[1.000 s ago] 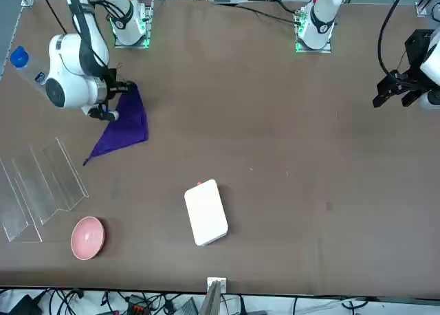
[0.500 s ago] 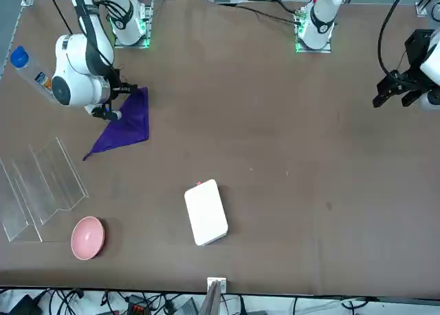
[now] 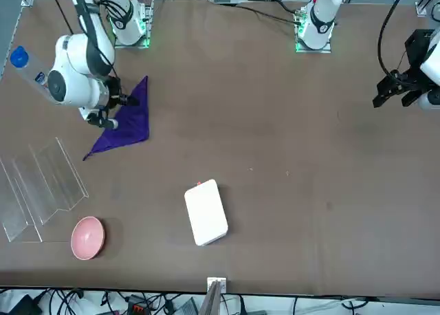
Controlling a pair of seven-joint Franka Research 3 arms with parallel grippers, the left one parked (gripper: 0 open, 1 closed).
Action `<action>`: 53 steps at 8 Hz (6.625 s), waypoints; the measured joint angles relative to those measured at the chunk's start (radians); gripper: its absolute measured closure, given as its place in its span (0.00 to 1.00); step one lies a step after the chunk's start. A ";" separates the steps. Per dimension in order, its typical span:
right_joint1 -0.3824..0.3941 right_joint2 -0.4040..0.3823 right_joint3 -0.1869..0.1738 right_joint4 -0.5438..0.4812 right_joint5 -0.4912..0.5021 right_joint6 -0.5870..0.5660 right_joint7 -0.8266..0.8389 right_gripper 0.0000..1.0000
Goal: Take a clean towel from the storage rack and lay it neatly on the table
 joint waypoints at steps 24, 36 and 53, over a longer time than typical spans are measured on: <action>0.113 0.318 -0.007 0.195 -0.255 0.169 0.251 0.58; 0.124 0.343 -0.007 0.249 -0.298 0.143 0.304 0.62; 0.123 0.342 -0.055 0.329 -0.409 -0.223 0.244 0.98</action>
